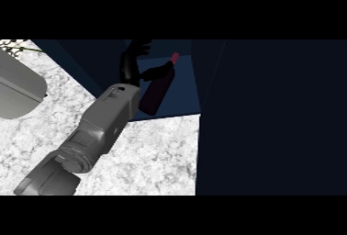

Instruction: Pick up the wine, place it into the cabinet and close the cabinet

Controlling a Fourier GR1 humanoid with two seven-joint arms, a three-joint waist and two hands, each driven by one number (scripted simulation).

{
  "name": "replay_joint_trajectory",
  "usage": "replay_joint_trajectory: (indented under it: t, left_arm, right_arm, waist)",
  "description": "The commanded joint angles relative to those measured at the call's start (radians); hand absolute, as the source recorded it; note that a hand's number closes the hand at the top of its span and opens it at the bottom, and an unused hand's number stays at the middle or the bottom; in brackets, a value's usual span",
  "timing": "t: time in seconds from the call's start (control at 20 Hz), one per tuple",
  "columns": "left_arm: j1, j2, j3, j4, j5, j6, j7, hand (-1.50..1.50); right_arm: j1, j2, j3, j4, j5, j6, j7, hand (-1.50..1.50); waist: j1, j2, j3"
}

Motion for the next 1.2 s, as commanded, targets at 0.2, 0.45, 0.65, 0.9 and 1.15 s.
replay_joint_trajectory:
  t: [0.2,0.45,0.65,0.9,1.15]
  left_arm:
    - [0.033,0.045,-0.014,0.007,-0.02,-0.009,0.032,-1.5]
    - [0.011,0.036,-0.003,0.007,-0.013,0.022,0.037,-1.5]
    - [0.029,0.033,0.004,-0.003,-0.01,0.019,-0.005,-1.5]
    - [0.03,0.002,0.014,-0.029,-0.006,-0.033,-0.033,-1.5]
    - [0.034,-0.043,0.034,-0.045,0.006,-0.011,-0.082,-1.5]
  right_arm:
    - [-0.001,-0.004,-0.006,0.007,-0.008,0.013,-0.006,-1.5]
    - [0.029,0.013,0.026,-0.011,0.008,0.023,-0.006,-1.5]
    - [0.027,-0.007,-0.004,-0.001,-0.002,0.041,-0.016,-1.5]
    - [0.018,0.02,0.029,-0.028,0.026,0.002,0.003,-1.5]
    - [0.014,0.014,0.024,-0.022,0.017,0.011,0.002,-1.5]
  waist:
    - [-0.004,0.007,-0.001]
    - [-0.007,0.005,0.0]
    - [-0.001,0.001,0.0]
    - [0.012,-0.004,-0.001]
    - [0.013,-0.006,-0.001]
